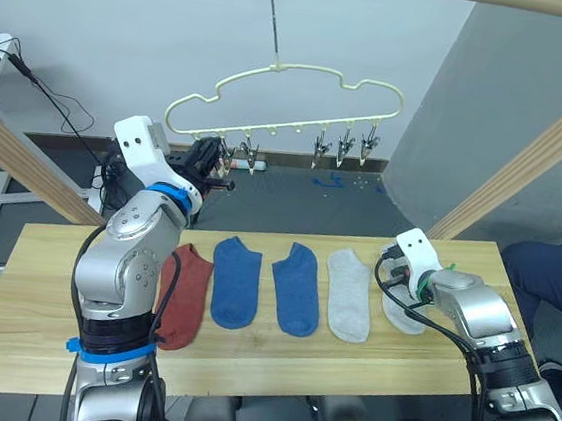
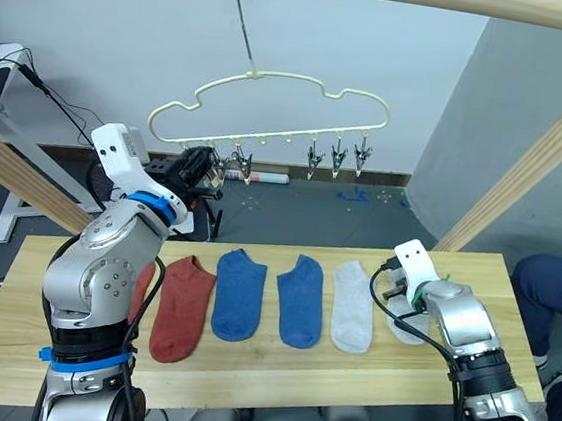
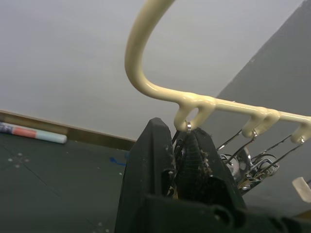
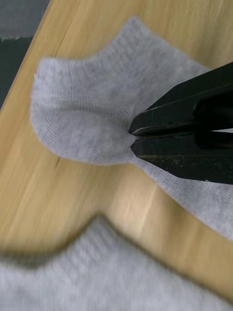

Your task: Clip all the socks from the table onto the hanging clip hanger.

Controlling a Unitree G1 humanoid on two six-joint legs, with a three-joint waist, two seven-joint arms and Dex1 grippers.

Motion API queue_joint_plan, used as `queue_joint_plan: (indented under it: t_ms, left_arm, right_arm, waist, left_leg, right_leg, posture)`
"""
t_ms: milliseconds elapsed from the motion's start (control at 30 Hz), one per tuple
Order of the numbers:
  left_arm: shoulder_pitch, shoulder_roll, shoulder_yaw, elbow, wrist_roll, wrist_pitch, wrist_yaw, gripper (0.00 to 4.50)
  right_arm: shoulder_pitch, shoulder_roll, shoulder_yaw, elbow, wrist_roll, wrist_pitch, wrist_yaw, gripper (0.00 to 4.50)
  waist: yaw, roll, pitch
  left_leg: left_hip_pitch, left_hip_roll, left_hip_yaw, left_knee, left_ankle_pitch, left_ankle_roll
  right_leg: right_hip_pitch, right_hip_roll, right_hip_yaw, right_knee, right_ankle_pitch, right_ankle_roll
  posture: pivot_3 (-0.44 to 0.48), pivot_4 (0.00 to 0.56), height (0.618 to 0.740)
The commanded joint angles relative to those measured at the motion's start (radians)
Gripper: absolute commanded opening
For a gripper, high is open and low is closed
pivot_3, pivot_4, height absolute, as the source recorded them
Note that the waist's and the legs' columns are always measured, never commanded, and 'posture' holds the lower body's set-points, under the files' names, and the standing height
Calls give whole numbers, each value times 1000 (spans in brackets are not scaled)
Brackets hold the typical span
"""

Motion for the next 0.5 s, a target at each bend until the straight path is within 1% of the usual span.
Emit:
queue_joint_plan:
  t_ms: [33,200,300,367,500]
  left_arm:
    - [-16,20,22,-40,-33,7,-15,154]
    - [-23,21,25,-31,-56,18,-20,154]
    - [-28,20,28,-25,-65,22,-21,154]
    - [-41,18,38,-13,-82,32,-19,154]
    - [-70,12,78,-4,-145,72,-10,154]
  right_arm:
    - [-15,-30,-45,-199,57,92,43,11]
    - [-49,-48,-73,-375,106,225,48,11]
    - [-74,-46,-83,-412,125,271,40,11]
    - [-115,-14,-83,-459,153,317,37,11]
    - [-199,139,-62,-532,203,389,4,11]
  waist:
    - [-1,0,0]
    - [-1,0,0]
    - [-1,0,0]
    - [-2,0,0]
    - [-9,1,1]
  left_leg:
    - [0,0,0,0,0,0]
    - [0,0,-1,0,0,0]
    - [-1,0,-1,0,0,0]
    - [-1,0,-1,0,0,0]
    - [-1,0,0,0,0,0]
  right_leg:
    - [0,0,0,0,0,0]
    - [0,0,-1,0,0,0]
    - [0,0,-1,-1,0,0]
    - [0,0,-1,-1,0,0]
    - [-2,0,0,0,0,0]
  posture:
    - [-198,314,740]
    - [-205,315,740]
    - [-215,317,740]
    - [-227,322,740]
    - [-221,332,740]
